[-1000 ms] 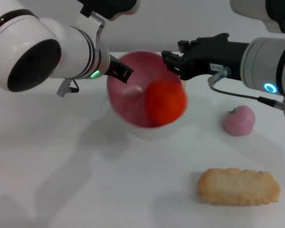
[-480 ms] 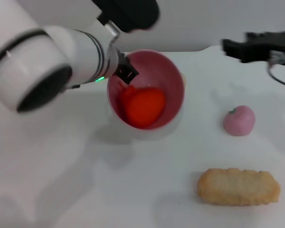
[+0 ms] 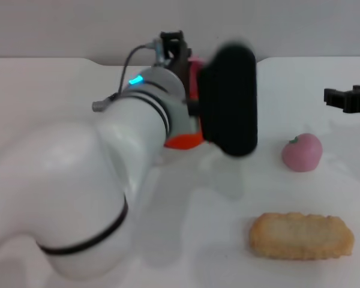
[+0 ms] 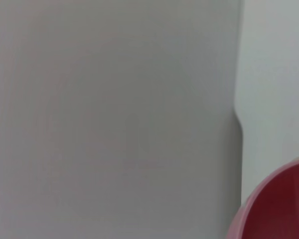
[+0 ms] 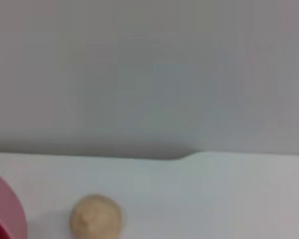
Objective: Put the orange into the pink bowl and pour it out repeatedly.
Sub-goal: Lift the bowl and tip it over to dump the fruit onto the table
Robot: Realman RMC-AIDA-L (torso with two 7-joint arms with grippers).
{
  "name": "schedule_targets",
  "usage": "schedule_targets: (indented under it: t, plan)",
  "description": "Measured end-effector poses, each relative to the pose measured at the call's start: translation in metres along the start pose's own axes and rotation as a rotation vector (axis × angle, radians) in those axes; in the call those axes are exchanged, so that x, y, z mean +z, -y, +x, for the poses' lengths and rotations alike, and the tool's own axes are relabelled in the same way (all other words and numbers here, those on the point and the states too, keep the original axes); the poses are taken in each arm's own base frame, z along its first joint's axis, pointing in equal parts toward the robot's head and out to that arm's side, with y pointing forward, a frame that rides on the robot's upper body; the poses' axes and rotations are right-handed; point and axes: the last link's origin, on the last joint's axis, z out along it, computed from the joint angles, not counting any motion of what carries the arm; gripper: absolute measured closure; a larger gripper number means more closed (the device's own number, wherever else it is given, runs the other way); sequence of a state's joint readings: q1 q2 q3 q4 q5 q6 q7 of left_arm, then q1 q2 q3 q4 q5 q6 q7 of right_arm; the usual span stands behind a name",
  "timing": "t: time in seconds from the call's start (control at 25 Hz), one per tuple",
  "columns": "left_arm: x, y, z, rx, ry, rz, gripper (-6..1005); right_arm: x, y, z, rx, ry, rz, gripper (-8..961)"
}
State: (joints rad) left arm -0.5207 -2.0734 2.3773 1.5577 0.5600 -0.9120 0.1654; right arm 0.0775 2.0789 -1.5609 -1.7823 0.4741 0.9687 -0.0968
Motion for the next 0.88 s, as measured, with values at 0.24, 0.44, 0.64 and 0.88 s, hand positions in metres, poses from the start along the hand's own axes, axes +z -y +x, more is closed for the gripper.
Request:
schedule_targets:
  t: [0.24,0.44,0.64,0.88]
  plan:
    - [-0.008,-0.015,0.016,0.258,-0.069,0.068,961,0.004,0.0,0.0,-0.003,-0.007,-0.002,383]
    - [-0.015,-0.016,0.023,0.416,-0.093,0.167,961,0.006,-0.002,-0.004,-0.012,-0.002,-0.008,380]
    - [-0.015,-0.019,0.025,0.513,-0.094,0.22,961,0.01,-0.004,-0.006,-0.019,-0.011,-0.015,378]
    - [-0.015,-0.025,0.027,0.644,-0.093,0.276,960,0.013,-0.006,-0.006,-0.021,-0.018,-0.021,375]
